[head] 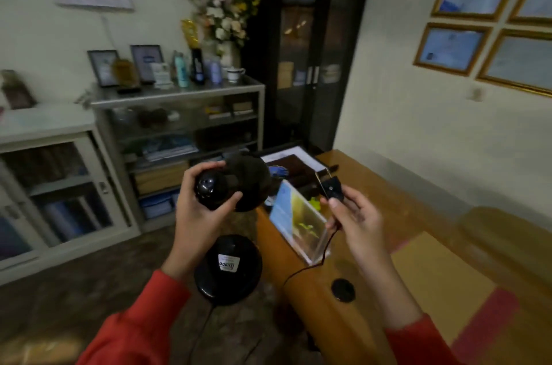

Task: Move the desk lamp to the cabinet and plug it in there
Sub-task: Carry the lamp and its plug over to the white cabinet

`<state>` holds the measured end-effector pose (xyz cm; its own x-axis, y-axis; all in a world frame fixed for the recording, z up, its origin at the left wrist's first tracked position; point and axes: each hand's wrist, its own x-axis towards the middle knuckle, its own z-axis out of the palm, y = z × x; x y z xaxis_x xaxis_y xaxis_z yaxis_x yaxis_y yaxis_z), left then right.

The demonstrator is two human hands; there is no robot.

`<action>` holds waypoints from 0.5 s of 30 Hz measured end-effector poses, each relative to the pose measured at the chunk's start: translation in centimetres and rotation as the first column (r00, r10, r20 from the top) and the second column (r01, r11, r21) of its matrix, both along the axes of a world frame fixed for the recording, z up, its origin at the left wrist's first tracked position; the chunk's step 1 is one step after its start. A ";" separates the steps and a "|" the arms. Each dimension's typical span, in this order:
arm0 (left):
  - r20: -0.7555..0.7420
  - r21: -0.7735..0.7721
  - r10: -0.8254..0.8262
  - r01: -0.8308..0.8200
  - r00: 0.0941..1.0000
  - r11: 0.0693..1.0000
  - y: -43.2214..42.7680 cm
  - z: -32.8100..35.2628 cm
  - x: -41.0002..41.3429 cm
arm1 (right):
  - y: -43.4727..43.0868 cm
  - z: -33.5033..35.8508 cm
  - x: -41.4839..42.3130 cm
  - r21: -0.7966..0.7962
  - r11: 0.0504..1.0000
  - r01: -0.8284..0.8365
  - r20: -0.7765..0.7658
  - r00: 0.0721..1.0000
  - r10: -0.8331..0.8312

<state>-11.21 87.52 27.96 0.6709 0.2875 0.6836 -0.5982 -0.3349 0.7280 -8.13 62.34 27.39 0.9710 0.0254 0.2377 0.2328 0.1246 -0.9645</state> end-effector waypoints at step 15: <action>-0.042 0.029 0.399 -0.399 0.916 0.917 24.2 0.8 1.2 | 26.6 1.9 10.5 0.012 0.945 -0.328 0.029 0.944 0.327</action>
